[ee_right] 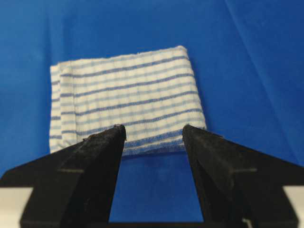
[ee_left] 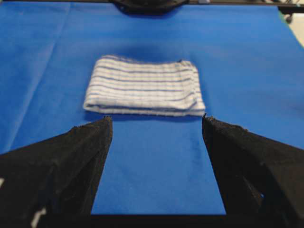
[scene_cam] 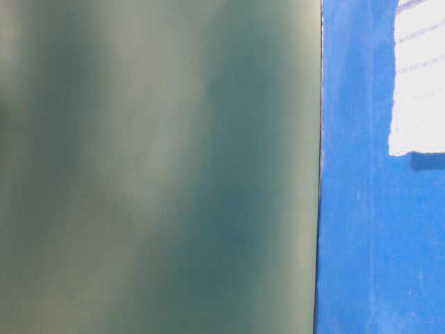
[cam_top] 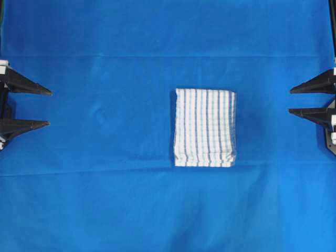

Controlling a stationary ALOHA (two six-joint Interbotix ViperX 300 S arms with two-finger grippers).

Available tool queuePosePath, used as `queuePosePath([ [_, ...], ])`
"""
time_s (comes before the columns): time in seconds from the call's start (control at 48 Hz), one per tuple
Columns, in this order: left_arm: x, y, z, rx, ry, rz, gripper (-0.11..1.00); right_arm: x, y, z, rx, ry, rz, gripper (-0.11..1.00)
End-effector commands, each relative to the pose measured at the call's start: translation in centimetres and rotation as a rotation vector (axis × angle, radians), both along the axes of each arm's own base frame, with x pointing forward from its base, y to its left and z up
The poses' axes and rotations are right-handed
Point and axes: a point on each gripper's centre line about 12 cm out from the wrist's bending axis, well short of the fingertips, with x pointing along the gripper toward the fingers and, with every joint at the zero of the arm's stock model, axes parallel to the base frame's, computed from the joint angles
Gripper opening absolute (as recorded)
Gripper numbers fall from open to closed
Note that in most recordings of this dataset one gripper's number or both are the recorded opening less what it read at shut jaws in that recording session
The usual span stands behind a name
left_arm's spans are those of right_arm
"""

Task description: Fold the blue towel.

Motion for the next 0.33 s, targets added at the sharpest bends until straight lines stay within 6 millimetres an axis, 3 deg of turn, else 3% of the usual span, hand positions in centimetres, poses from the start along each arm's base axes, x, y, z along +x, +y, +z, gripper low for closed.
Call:
queuePosePath([
  [0.0, 0.18, 0.05, 0.38, 0.003, -0.009, 0.003, 0.7, 0.25, 0.1, 0.4, 0.0, -0.008, 0.006, 0.58],
  [0.313, 0.19, 0.05, 0.42, 0.003, -0.012, 0.003, 0.7, 0.32, 0.11, 0.31, -0.003, -0.002, 0.007, 0.58],
])
